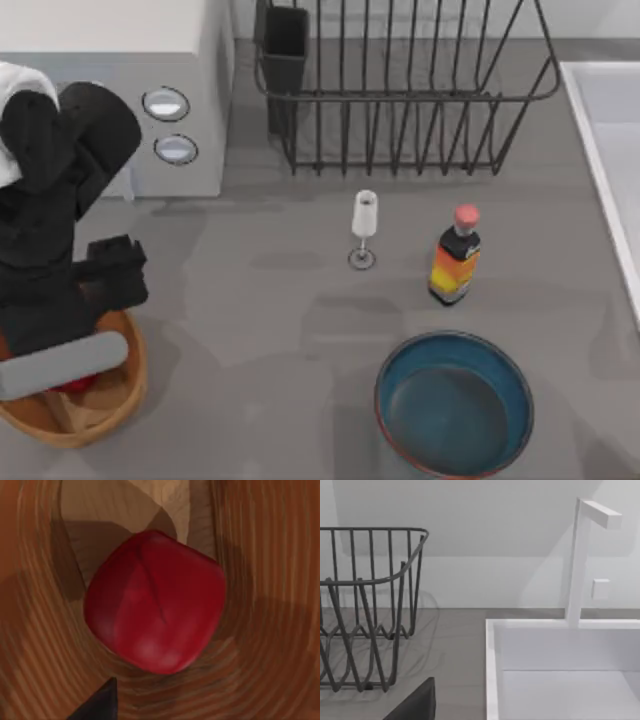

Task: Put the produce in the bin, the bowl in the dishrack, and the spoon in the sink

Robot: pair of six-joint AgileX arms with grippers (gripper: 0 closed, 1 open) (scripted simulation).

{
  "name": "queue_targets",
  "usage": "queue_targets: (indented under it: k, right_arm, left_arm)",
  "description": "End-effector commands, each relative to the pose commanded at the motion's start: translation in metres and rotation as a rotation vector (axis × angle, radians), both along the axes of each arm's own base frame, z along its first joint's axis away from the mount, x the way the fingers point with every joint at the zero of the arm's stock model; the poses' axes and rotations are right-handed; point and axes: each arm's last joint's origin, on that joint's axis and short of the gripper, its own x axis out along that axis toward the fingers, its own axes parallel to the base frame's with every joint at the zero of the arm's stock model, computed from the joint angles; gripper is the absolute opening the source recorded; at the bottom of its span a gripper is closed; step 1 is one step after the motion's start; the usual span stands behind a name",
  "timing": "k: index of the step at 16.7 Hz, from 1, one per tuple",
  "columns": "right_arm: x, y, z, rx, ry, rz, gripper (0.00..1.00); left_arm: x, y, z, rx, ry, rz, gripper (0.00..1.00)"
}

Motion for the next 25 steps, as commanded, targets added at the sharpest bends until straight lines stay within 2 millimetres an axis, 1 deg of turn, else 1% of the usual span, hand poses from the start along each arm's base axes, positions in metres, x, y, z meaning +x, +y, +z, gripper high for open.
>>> queue_targets:
  k: [6, 12, 19, 25]
  right_arm:
    - [0.0, 0.0, 0.0, 0.0, 0.0, 0.0, 1.0]
    - [0.0, 0.0, 0.0, 0.0, 0.0, 0.0, 1.0]
    - [0.0, 0.0, 0.0, 0.0, 0.0, 0.0, 1.0]
    - [0.0, 0.0, 0.0, 0.0, 0.0, 0.0, 1.0]
  left_arm:
    - [-0.031, 0.024, 0.009, -0.182, -0.324, 0.407, 1.0]
    - [-0.06, 0.039, 0.008, -0.399, -0.569, 0.753, 1.0]
    - [-0.087, 0.049, -0.001, -0.694, -0.768, 1.094, 1.0]
    - [-0.105, 0.054, -0.011, -0.967, -0.86, 1.339, 1.0]
